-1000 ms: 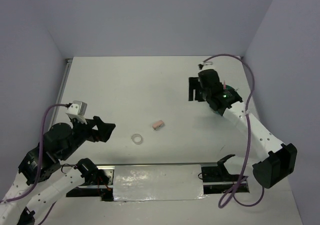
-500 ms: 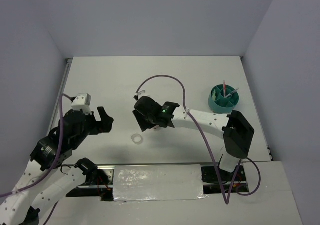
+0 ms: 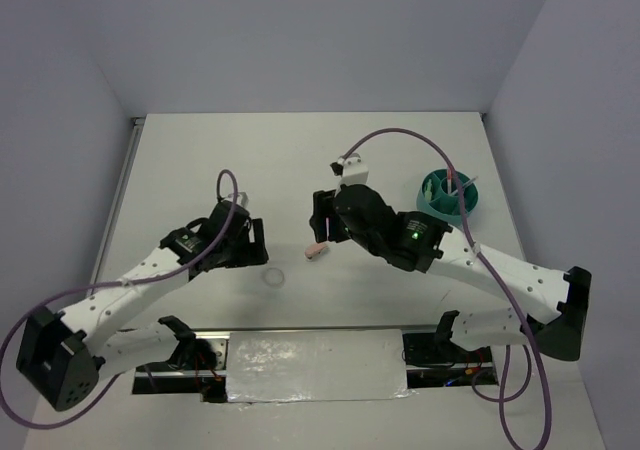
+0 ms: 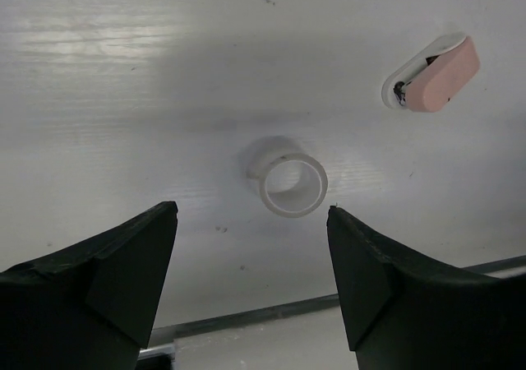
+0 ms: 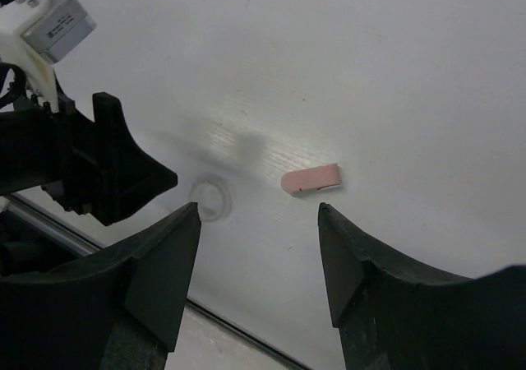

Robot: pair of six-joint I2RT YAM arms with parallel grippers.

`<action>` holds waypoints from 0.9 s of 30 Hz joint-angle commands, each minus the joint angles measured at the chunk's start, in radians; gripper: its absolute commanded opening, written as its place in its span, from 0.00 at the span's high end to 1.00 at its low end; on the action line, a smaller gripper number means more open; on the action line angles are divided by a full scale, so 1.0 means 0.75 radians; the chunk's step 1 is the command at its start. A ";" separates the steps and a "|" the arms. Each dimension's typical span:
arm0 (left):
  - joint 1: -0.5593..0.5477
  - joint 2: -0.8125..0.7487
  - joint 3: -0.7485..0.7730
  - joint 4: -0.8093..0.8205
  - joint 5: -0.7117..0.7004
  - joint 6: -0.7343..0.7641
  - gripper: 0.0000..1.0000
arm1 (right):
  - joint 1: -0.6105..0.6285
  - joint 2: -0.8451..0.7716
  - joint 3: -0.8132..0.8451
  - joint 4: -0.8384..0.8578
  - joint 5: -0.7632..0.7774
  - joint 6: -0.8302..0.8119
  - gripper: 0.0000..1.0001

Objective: Sort the stationery into containers
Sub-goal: Pick up the stationery from the center of the board.

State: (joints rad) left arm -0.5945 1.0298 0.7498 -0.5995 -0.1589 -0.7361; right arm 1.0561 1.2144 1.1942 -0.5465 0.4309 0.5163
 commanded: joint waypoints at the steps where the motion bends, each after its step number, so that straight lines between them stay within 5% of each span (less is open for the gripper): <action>1: -0.068 0.120 0.037 0.173 0.022 -0.009 0.15 | 0.003 -0.036 -0.119 -0.012 0.041 0.001 0.33; 10: -0.156 0.376 -0.008 0.235 -0.070 -0.043 0.26 | -0.001 -0.167 -0.304 0.097 -0.022 -0.015 0.33; 27: -0.156 0.376 -0.098 0.257 -0.083 -0.025 0.38 | 0.003 -0.120 -0.310 0.133 -0.082 -0.026 0.33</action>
State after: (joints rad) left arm -0.7086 1.3300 0.6956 -0.4263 -0.2234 -0.7414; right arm 1.0557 1.1198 0.9688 -0.4889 0.3706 0.5041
